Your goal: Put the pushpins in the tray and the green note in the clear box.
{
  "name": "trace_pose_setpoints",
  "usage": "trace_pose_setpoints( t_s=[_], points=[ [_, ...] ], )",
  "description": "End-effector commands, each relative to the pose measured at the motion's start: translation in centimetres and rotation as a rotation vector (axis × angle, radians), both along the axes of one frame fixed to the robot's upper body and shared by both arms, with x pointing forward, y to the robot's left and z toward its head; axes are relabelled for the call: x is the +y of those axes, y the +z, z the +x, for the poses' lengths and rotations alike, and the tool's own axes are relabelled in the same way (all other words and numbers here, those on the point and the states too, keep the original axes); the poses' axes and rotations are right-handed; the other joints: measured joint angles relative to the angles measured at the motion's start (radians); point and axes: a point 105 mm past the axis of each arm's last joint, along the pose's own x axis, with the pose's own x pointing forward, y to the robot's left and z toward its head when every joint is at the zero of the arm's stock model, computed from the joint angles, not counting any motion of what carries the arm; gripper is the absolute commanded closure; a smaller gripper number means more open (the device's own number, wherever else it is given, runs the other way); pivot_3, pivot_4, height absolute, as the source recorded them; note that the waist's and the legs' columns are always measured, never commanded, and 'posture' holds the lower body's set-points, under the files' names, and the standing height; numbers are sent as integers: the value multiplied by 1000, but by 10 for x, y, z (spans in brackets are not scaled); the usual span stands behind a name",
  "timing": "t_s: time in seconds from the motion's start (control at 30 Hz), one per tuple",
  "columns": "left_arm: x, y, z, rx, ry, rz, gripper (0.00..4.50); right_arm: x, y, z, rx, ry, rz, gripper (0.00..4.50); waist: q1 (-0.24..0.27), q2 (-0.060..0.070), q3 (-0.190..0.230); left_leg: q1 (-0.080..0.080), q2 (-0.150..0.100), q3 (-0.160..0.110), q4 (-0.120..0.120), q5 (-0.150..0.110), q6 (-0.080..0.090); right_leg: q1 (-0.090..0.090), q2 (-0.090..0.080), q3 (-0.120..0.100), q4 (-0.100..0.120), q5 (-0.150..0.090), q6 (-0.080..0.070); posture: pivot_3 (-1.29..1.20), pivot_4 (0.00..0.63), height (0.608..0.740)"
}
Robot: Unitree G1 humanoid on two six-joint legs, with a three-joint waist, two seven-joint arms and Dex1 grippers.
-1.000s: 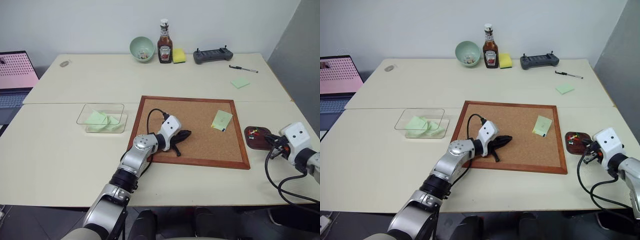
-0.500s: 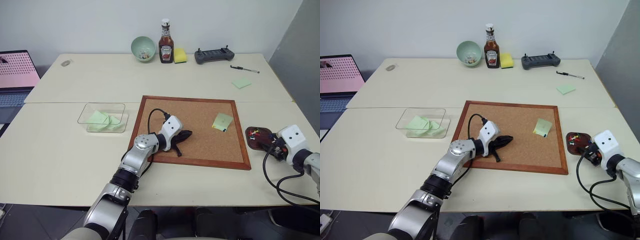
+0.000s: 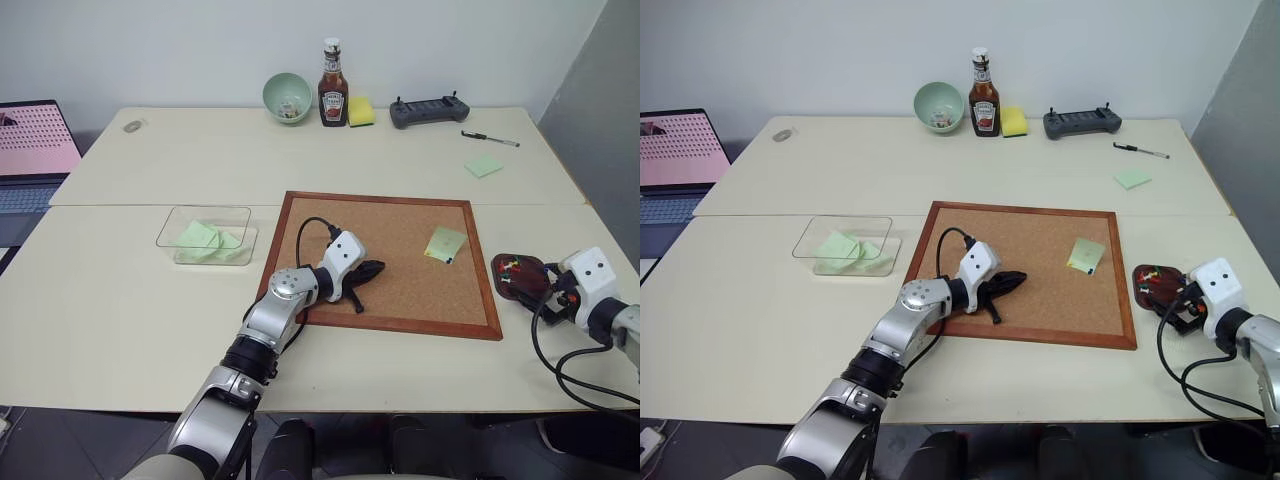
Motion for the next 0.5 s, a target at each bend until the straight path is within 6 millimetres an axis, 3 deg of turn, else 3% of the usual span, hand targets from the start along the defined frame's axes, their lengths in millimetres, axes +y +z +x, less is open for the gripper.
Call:
trace_pose_setpoints(
  t_s=[0.03,0.37,0.5],
  points=[
    [3,-17,-1,41,14,49,4500,8,18,-1,-7,57,65,9,0,0,0,0,0,0,0,0,0,0,0,0,0,0,0,0,150,740],
    [3,-16,0,37,14,48,4500,7,13,1,27,54,0,9,1,0,0,0,0,0,0,0,0,0,0,0,0,0,0,0,150,740],
    [4,-16,0,37,17,47,4500,17,34,3,-56,76,85,9,1,0,0,0,0,0,0,0,0,0,0,0,0,0,0,0,150,740]
  ],
)
